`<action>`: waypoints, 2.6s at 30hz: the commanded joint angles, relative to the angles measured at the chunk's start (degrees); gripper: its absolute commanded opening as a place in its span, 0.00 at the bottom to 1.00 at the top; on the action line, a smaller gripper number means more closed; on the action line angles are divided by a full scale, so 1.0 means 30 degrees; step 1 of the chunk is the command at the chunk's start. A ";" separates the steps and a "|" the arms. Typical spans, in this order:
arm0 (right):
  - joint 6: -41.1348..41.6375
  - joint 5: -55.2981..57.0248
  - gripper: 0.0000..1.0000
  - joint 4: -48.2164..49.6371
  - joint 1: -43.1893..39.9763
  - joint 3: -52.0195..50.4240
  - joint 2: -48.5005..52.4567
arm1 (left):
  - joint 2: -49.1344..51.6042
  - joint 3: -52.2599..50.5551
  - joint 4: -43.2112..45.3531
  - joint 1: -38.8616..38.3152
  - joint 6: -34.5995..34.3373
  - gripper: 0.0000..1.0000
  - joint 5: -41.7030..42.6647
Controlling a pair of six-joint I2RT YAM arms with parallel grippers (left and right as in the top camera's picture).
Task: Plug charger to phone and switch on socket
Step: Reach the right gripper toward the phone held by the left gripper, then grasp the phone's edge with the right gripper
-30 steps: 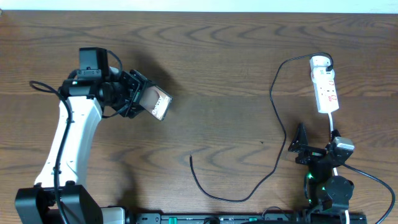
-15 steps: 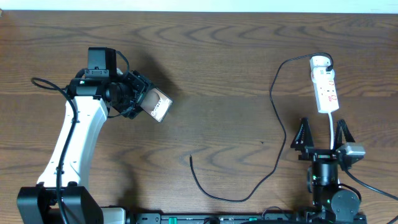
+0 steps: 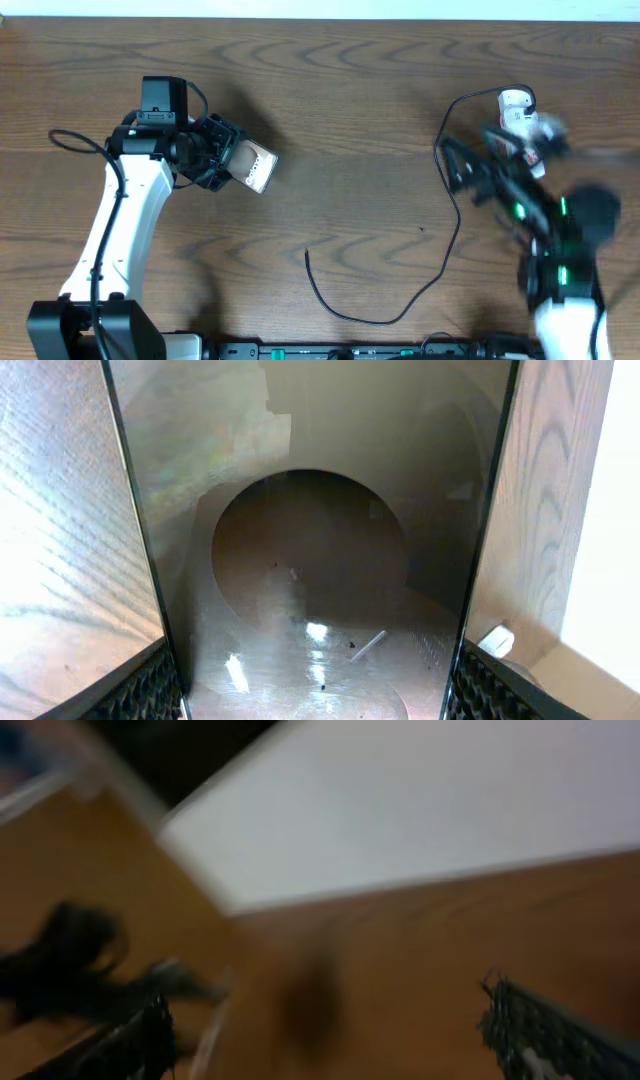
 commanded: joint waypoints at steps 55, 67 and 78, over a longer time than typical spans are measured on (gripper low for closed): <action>0.9843 -0.1887 0.67 1.2182 1.2539 0.5406 1.9052 | -0.0306 0.0554 0.0896 -0.4204 -0.9537 0.07 -0.2790; 0.9704 -0.1872 0.43 1.1744 1.2539 0.5406 1.9052 | -0.0306 0.0554 0.0882 -0.4204 -0.9522 0.07 -0.2798; 0.9704 -0.1668 0.25 1.1737 1.2539 0.5406 1.9052 | -0.0313 0.0554 0.0882 -0.4204 -0.9377 0.07 -0.2798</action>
